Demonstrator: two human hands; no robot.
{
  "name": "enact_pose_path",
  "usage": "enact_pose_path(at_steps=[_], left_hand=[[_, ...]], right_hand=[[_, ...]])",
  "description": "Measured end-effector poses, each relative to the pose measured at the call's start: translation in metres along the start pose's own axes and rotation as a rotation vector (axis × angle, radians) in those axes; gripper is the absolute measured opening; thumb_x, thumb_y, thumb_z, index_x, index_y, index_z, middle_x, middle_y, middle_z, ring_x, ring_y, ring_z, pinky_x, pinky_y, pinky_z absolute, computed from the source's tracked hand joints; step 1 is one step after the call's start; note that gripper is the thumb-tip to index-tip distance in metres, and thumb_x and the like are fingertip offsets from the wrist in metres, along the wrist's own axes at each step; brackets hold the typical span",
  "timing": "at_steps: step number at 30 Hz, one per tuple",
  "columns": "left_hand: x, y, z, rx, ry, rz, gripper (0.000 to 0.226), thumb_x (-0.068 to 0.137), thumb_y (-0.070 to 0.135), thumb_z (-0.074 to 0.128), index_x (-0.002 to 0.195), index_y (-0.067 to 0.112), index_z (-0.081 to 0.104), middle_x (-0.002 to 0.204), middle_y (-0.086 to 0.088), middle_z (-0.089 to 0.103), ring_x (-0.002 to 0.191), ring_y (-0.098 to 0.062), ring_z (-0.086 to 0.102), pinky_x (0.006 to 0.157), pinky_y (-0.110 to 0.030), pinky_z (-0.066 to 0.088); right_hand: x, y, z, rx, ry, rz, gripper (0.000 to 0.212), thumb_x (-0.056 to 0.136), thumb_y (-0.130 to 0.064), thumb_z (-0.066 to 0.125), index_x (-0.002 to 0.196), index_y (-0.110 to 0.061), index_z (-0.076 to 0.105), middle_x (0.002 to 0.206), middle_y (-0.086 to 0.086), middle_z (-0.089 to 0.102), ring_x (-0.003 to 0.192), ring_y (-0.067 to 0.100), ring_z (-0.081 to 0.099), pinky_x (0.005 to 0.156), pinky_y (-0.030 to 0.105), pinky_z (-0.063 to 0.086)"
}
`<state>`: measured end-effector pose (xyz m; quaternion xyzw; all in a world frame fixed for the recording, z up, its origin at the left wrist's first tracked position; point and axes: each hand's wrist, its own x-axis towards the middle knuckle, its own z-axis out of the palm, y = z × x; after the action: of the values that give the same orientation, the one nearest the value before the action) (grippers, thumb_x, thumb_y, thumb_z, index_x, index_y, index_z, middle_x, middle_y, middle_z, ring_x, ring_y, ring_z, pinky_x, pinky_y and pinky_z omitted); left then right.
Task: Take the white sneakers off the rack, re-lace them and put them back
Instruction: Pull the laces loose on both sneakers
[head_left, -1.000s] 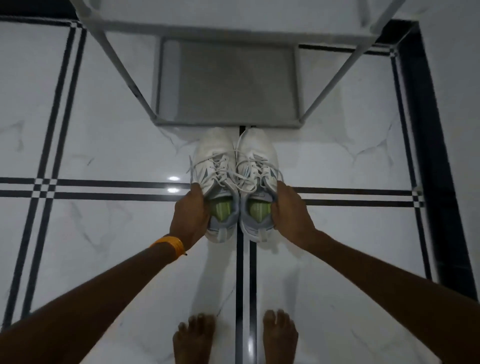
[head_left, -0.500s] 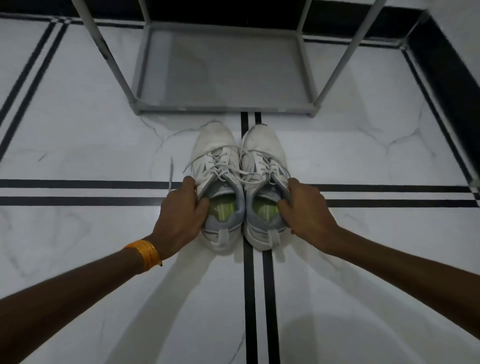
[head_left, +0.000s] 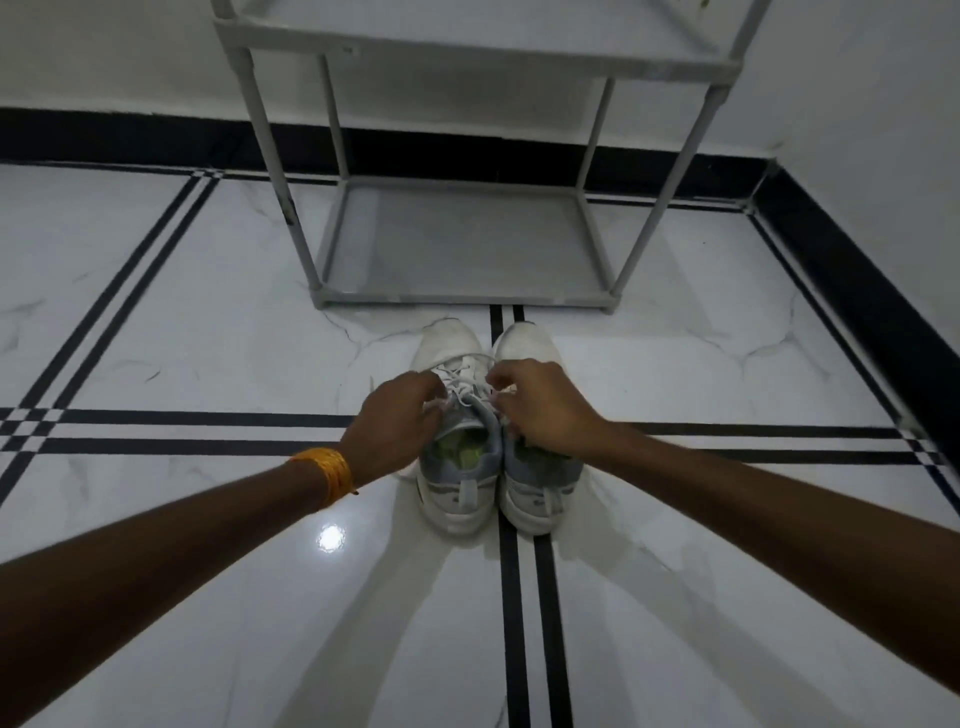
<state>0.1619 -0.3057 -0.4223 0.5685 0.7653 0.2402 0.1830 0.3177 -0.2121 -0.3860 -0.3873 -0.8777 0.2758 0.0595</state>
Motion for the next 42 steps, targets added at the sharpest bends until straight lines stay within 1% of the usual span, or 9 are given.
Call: enact_pose_path(at_steps=[4, 9, 15, 18, 21, 25, 34, 37, 42], left_hand=[[0.009, -0.001, 0.002, -0.074, 0.037, -0.114, 0.019, 0.095, 0.019, 0.055, 0.1, 0.004, 0.064, 0.101, -0.012, 0.067, 0.092, -0.025, 0.06, 0.075, -0.031, 0.046], [0.007, 0.002, 0.004, -0.113, -0.016, -0.147, 0.02, 0.1, 0.023, 0.044, 0.1, 0.006, 0.054, 0.093, -0.015, 0.066, 0.083, -0.03, 0.062, 0.074, -0.042, 0.054], [0.01, -0.005, 0.003, -0.283, -0.004, -0.259, 0.025, 0.087, 0.028, 0.065, 0.071, 0.011, 0.058, 0.077, -0.011, 0.063, 0.071, -0.021, 0.058, 0.054, -0.024, 0.045], [0.009, -0.008, 0.0, -0.387, -0.038, -0.327, 0.03, 0.075, 0.025, 0.081, 0.06, 0.014, 0.058, 0.069, -0.01, 0.066, 0.066, -0.018, 0.064, 0.052, -0.024, 0.053], [0.006, -0.003, 0.004, -0.369, -0.005, -0.292, 0.035, 0.071, 0.02, 0.084, 0.055, 0.023, 0.054, 0.055, 0.008, 0.057, 0.051, -0.003, 0.055, 0.041, -0.007, 0.039], [0.008, -0.004, 0.007, -0.321, 0.021, -0.272, 0.033, 0.069, 0.025, 0.085, 0.057, 0.023, 0.055, 0.06, 0.009, 0.058, 0.056, -0.002, 0.055, 0.04, -0.006, 0.039], [0.005, -0.009, -0.002, -0.102, 0.035, -0.195, 0.041, 0.075, 0.043, 0.077, 0.071, 0.004, 0.068, 0.068, -0.014, 0.069, 0.062, -0.02, 0.061, 0.058, -0.036, 0.051], [0.003, -0.007, -0.026, -0.119, -0.026, -0.141, 0.047, 0.08, 0.045, 0.071, 0.056, 0.008, 0.056, 0.055, -0.013, 0.059, 0.052, -0.021, 0.051, 0.053, -0.031, 0.041], [0.008, 0.006, -0.087, -0.193, 0.154, -0.022, 0.049, 0.088, 0.037, 0.065, 0.053, 0.018, 0.038, 0.05, 0.002, 0.036, 0.046, -0.009, 0.034, 0.053, -0.023, 0.032]], right_hand=[[0.015, 0.007, 0.017, 0.025, -0.054, 0.098, 0.015, 0.086, -0.002, 0.059, 0.082, 0.003, 0.073, 0.077, 0.023, 0.072, 0.072, 0.032, 0.07, 0.076, 0.046, 0.058], [0.019, 0.01, 0.021, 0.215, 0.02, 0.243, 0.018, 0.082, -0.011, 0.06, 0.079, 0.003, 0.071, 0.083, 0.02, 0.072, 0.072, 0.025, 0.065, 0.059, 0.03, 0.048], [0.016, 0.012, 0.02, 0.43, 0.095, 0.336, 0.021, 0.075, -0.016, 0.079, 0.066, -0.003, 0.064, 0.072, 0.01, 0.068, 0.064, 0.015, 0.059, 0.053, 0.022, 0.042], [0.015, 0.009, 0.023, 0.357, 0.134, 0.313, 0.035, 0.062, -0.018, 0.089, 0.055, -0.014, 0.055, 0.06, 0.002, 0.061, 0.055, 0.012, 0.054, 0.049, 0.021, 0.039], [0.015, 0.007, 0.029, 0.259, 0.162, 0.267, 0.041, 0.058, -0.021, 0.091, 0.049, -0.018, 0.051, 0.054, 0.001, 0.059, 0.05, 0.011, 0.051, 0.048, 0.023, 0.041], [0.016, 0.01, 0.03, 0.217, 0.195, 0.241, 0.039, 0.057, -0.023, 0.09, 0.049, -0.016, 0.053, 0.057, 0.006, 0.062, 0.053, 0.014, 0.054, 0.054, 0.031, 0.05], [0.017, 0.011, 0.026, 0.122, 0.2, 0.172, 0.034, 0.063, -0.027, 0.088, 0.057, -0.012, 0.058, 0.061, 0.007, 0.065, 0.055, 0.015, 0.055, 0.056, 0.033, 0.051], [0.017, 0.013, 0.011, 0.075, 0.113, 0.133, 0.031, 0.066, -0.027, 0.085, 0.059, -0.008, 0.062, 0.062, 0.008, 0.067, 0.057, 0.016, 0.058, 0.055, 0.031, 0.047], [0.015, -0.001, -0.048, -0.085, -0.115, 0.048, 0.04, 0.076, -0.034, 0.078, 0.056, -0.012, 0.052, 0.054, 0.0, 0.048, 0.05, 0.015, 0.041, 0.047, 0.024, 0.03]])
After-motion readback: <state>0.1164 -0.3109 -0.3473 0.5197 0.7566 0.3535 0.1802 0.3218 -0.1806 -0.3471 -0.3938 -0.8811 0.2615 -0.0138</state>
